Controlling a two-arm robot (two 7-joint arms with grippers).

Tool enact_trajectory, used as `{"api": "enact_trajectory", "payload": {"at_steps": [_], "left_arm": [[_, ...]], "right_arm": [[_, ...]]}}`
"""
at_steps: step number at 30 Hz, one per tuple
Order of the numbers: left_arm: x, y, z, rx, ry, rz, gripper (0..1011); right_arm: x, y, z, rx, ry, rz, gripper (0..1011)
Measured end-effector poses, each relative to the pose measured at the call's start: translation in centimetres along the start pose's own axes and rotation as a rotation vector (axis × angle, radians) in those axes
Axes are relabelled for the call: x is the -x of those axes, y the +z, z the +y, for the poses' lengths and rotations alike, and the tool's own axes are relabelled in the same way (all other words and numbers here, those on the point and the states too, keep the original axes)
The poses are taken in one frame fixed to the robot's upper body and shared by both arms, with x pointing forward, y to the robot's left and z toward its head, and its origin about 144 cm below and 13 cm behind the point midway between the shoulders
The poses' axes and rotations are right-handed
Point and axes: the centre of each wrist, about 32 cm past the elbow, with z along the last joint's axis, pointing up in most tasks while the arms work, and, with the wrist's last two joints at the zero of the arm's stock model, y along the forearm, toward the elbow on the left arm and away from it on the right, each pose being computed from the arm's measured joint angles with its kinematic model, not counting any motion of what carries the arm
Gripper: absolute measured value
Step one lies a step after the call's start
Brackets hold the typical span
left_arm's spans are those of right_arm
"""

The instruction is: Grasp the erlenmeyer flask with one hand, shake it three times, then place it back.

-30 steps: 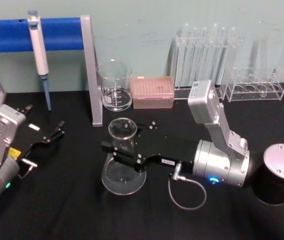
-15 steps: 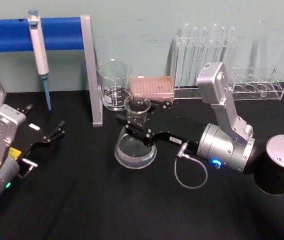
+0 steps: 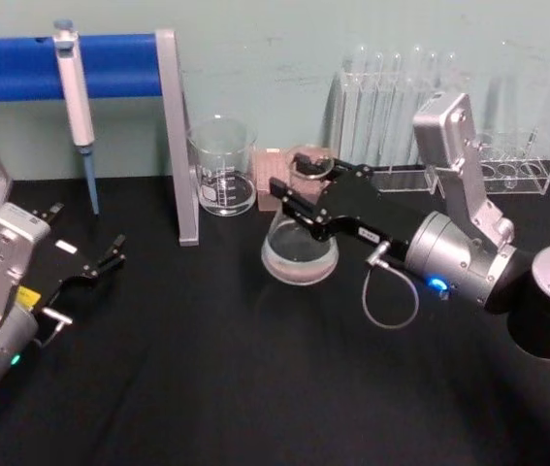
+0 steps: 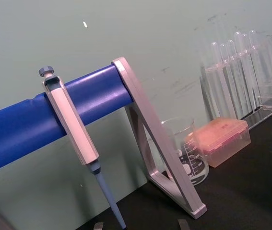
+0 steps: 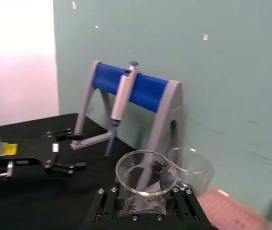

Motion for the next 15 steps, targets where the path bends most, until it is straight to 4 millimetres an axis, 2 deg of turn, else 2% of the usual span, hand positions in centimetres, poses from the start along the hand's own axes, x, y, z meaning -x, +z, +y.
{"api": "enact_trajectory", "payload": {"at_steps": [15], "left_arm": [[0.0,0.0,0.0,0.000,0.000,0.000,1001]], "right_arm": [[-2.0,-0.2,-1.1,0.007,-0.134,0.001,451]]}}
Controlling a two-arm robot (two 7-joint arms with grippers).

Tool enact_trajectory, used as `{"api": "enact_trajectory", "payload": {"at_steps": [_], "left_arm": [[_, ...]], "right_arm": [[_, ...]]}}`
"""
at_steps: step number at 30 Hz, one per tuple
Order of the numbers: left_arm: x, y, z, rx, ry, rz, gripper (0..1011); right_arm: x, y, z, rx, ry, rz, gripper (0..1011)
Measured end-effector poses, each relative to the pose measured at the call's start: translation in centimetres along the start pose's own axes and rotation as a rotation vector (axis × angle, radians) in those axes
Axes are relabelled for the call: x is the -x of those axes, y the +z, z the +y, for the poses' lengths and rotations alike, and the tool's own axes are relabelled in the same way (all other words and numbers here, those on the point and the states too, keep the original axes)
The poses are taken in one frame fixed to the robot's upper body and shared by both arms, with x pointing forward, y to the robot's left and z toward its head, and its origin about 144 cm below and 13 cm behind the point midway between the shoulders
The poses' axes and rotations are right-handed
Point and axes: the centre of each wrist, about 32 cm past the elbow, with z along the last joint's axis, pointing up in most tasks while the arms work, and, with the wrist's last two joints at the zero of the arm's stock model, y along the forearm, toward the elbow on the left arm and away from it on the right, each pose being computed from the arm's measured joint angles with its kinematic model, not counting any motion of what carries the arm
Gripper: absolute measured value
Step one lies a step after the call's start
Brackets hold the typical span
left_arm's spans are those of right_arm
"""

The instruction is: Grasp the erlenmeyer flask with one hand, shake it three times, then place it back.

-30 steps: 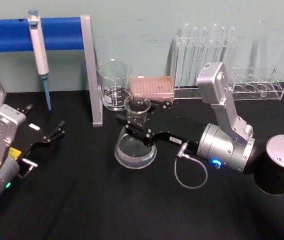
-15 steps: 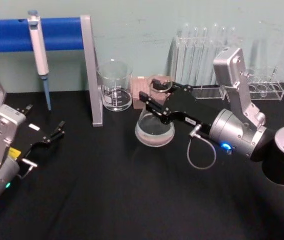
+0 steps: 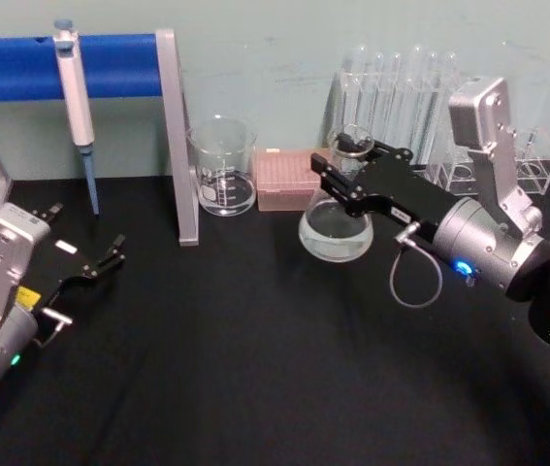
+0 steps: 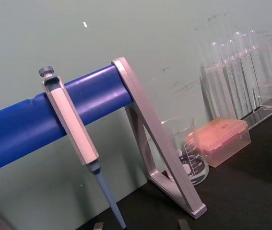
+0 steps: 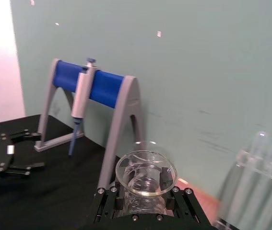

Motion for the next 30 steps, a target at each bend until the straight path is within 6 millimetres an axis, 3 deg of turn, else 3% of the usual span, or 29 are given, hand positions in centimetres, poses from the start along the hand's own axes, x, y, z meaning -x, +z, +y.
{"api": "enact_trajectory", "payload": {"at_steps": [15,30], "left_arm": [[0.0,0.0,0.0,0.000,0.000,0.000,1001],[0.0,0.0,0.0,0.000,0.000,0.000,1001]], "right_arm": [[-1.5,-0.2,-1.4,0.016,-0.105,0.003,450],[-1.1,-0.1,-1.5,0.014,-0.092,0.002,450]]}}
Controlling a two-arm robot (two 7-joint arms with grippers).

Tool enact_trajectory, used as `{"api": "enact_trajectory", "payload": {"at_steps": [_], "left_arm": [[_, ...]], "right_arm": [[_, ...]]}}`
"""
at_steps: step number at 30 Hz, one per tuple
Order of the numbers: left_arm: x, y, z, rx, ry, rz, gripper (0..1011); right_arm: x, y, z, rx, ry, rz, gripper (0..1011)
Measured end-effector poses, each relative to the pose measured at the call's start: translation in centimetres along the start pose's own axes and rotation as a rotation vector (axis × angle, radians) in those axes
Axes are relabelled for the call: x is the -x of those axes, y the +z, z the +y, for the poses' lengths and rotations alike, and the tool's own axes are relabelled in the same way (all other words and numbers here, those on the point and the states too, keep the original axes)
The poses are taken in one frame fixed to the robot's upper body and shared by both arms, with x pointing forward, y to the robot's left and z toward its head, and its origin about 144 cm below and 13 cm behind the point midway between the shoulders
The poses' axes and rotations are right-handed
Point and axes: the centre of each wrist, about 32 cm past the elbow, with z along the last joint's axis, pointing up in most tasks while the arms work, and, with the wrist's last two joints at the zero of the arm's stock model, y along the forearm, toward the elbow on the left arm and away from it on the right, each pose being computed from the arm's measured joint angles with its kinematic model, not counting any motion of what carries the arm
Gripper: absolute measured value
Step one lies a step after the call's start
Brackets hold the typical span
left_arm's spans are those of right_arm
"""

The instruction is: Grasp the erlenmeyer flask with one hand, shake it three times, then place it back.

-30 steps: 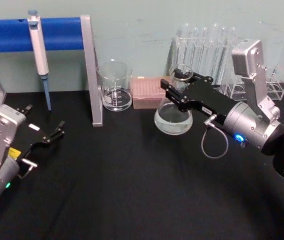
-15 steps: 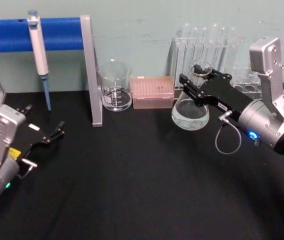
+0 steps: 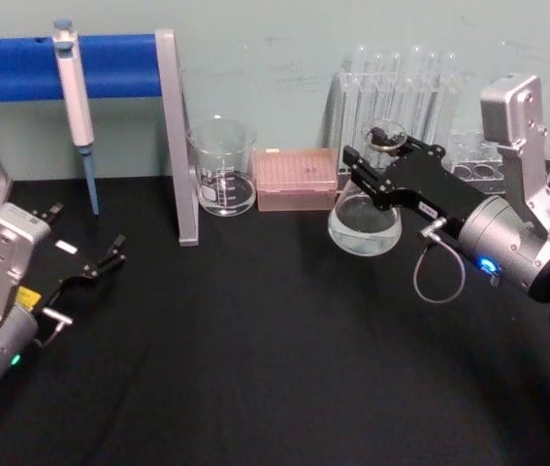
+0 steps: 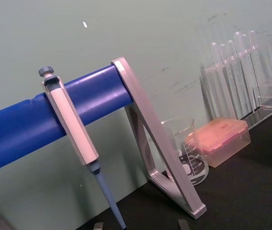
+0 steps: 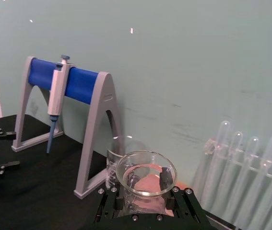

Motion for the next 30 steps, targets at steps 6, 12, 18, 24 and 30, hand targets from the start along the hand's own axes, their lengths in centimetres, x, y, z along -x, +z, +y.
{"api": "enact_trajectory", "payload": {"at_steps": [6,12,18,24,30], "left_arm": [[0.0,0.0,0.0,0.000,0.000,0.000,1001],[0.0,0.0,0.0,0.000,0.000,0.000,1001],[0.0,0.0,0.0,0.000,0.000,0.000,1001],[0.0,0.0,0.0,0.000,0.000,0.000,1001],[0.0,0.0,0.0,0.000,0.000,0.000,1001]], "right_arm": [[0.6,0.1,0.2,-0.003,0.035,0.000,450],[1.7,0.1,0.4,-0.002,0.091,0.000,450],[2.8,0.2,0.6,-0.005,0.160,0.002,450],[4.0,0.3,0.7,-0.007,0.232,0.003,450],[4.8,0.3,0.6,-0.002,0.298,-0.001,450]]}}
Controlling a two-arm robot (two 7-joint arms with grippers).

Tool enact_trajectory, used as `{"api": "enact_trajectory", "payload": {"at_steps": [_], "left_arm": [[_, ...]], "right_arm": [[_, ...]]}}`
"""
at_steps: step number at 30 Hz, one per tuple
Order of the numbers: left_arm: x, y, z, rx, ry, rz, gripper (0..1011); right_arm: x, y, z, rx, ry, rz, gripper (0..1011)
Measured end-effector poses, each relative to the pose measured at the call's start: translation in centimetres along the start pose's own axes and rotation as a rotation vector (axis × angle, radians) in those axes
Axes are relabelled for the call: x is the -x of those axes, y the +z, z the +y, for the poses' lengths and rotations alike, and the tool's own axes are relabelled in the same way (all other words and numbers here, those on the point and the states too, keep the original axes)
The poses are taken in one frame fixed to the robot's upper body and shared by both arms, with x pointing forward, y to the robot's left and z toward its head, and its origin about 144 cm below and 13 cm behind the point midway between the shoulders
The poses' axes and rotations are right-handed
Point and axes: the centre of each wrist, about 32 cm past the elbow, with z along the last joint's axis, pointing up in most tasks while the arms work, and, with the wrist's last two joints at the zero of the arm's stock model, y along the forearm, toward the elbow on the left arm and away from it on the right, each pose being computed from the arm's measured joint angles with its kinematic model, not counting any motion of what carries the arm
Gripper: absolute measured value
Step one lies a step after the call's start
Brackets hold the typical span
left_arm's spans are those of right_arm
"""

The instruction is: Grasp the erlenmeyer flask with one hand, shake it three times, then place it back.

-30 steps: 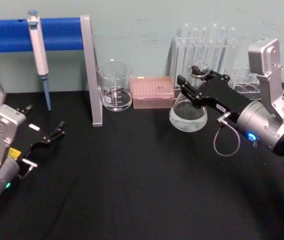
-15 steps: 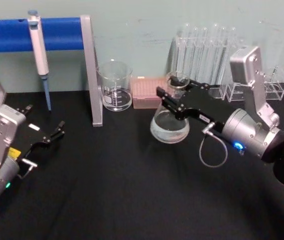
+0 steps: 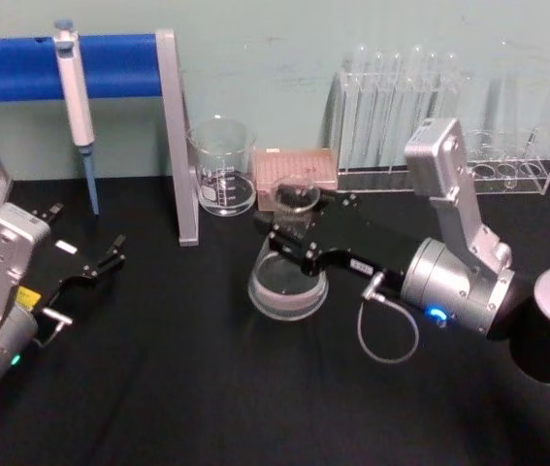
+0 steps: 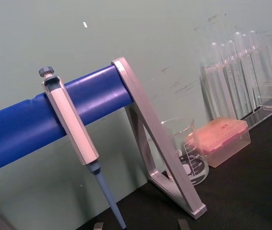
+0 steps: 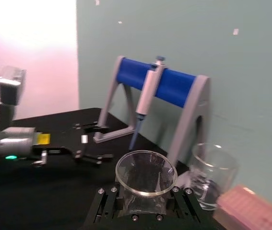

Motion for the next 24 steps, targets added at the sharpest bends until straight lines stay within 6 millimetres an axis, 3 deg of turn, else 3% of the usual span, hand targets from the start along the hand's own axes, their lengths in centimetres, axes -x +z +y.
{"api": "enact_trajectory", "payload": {"at_steps": [24], "left_arm": [[0.0,0.0,0.0,0.000,0.000,0.000,1001]], "right_arm": [[2.4,0.0,-0.2,-0.003,0.280,-0.028,450]]}}
